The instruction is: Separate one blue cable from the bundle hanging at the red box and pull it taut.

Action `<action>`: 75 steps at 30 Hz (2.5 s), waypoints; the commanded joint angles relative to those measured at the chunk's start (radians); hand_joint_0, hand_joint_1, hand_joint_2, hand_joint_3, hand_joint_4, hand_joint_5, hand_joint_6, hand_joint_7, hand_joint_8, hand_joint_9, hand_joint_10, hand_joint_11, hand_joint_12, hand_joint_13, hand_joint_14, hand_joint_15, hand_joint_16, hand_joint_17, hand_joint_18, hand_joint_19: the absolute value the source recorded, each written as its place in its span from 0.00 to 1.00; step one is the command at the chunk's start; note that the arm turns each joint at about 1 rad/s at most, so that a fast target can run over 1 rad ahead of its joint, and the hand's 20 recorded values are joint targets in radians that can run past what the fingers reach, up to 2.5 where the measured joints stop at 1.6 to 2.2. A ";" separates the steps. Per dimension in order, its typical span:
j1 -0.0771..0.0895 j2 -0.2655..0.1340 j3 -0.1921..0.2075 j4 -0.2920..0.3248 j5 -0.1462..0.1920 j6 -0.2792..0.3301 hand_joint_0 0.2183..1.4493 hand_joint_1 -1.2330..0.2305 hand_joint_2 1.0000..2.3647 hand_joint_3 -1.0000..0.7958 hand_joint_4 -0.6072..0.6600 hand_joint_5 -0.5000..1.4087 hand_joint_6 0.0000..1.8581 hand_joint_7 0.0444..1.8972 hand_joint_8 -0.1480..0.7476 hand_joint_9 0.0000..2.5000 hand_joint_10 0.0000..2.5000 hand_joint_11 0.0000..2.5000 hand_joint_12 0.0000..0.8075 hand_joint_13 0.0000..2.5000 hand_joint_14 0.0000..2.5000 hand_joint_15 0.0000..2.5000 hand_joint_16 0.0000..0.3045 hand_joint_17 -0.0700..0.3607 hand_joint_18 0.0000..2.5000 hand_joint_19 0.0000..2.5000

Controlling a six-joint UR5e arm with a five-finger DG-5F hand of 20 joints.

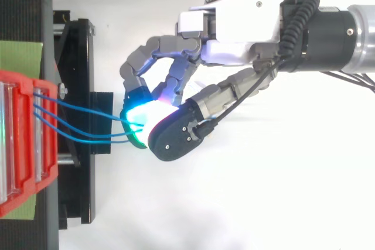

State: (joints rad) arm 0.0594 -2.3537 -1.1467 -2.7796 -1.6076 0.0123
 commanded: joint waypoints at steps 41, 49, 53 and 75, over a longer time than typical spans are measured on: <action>-0.001 0.001 -0.001 0.002 0.000 0.000 0.28 0.47 0.00 0.28 0.65 0.17 0.46 0.66 0.61 0.45 0.01 0.38 0.49 0.35 0.01 0.21 0.17 0.44 0.35 0.24; 0.000 -0.001 -0.001 0.000 0.000 0.000 0.31 0.36 0.01 0.40 0.63 0.17 0.47 0.67 0.60 0.45 0.01 0.39 0.49 0.35 0.01 0.22 0.17 0.43 0.35 0.24; -0.001 0.001 -0.001 0.000 0.000 0.000 0.33 0.31 0.01 0.41 0.63 0.16 0.47 0.66 0.60 0.45 0.01 0.39 0.50 0.35 0.01 0.21 0.17 0.44 0.36 0.23; -0.006 0.001 -0.001 -0.002 0.000 0.006 0.44 0.22 0.00 0.28 0.57 0.18 0.49 0.76 0.61 0.47 0.01 0.41 0.48 0.37 0.01 0.20 0.17 0.43 0.38 0.22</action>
State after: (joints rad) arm 0.0570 -2.3533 -1.1471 -2.7806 -1.6076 0.0175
